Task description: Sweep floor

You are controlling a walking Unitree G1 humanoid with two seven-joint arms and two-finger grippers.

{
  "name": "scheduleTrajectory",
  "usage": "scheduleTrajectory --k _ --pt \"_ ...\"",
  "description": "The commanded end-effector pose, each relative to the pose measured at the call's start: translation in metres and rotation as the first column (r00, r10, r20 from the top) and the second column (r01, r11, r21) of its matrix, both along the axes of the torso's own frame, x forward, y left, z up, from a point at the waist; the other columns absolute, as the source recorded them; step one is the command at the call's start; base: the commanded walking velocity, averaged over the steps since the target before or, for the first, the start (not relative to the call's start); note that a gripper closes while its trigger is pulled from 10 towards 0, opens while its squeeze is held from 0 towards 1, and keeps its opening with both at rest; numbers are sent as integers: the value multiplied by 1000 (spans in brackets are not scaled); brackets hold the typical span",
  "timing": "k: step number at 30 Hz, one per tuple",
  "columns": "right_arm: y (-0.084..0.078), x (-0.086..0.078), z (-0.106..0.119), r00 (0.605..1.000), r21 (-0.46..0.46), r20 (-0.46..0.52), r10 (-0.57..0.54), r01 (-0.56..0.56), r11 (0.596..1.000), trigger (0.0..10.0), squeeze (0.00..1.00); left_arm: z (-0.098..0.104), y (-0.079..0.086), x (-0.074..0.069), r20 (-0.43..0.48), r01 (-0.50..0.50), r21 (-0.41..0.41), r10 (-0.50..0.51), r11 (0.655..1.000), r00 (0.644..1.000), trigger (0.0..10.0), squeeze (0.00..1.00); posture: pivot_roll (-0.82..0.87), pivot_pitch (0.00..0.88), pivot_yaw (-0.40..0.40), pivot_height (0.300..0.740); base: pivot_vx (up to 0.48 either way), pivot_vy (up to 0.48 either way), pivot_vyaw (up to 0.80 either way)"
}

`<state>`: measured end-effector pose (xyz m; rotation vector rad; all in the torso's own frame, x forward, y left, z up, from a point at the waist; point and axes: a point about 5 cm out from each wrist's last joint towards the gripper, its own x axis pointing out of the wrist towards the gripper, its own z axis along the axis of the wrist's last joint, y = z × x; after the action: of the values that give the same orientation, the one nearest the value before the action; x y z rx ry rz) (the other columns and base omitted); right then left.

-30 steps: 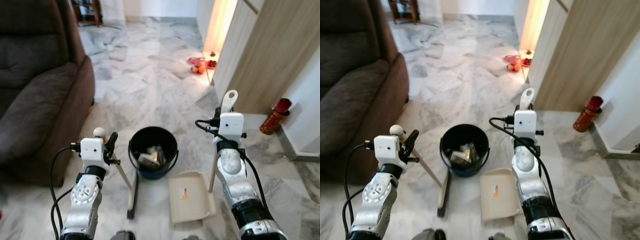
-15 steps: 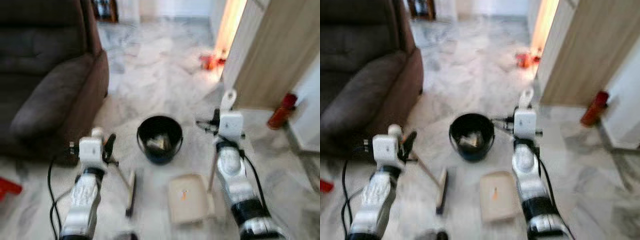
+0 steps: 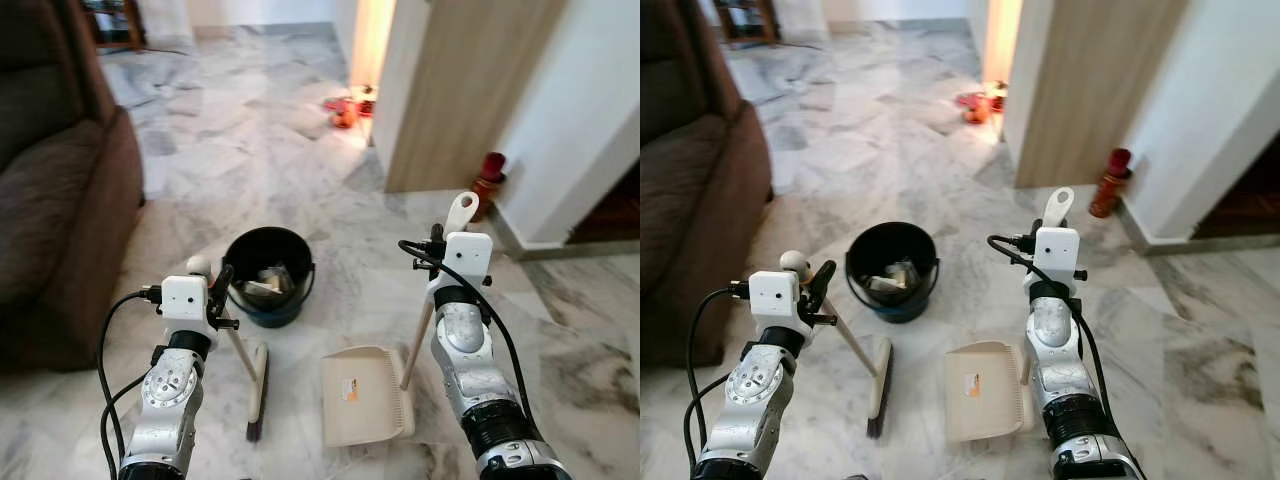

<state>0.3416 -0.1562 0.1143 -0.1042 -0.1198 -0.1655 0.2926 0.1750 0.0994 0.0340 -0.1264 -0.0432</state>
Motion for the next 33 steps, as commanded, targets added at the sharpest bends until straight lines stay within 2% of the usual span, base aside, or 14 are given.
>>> scheduleTrajectory --k 1,5,9,33 --pt "5 2 6 999 7 29 17 -17 1000 10000 0 4 -1 2 17 6 19 -7 1000 1000 10000 0 58 65 -6 740 0 0 -800" --pt "5 2 5 1000 5 25 17 -18 1000 10000 0 1 -2 3 -1 11 67 -11 998 1000 10000 0 56 60 -6 740 0 -105 -800" --pt "5 2 4 1000 4 24 18 -18 1000 10000 0 1 -2 3 -2 11 68 -11 998 1000 10000 0 55 57 -5 740 0 -458 -800" --pt "6 3 5 999 1 21 24 -24 1000 10000 0 1 -3 4 -2 13 82 -13 997 1000 10000 0 52 85 -12 740 0 0 -800"
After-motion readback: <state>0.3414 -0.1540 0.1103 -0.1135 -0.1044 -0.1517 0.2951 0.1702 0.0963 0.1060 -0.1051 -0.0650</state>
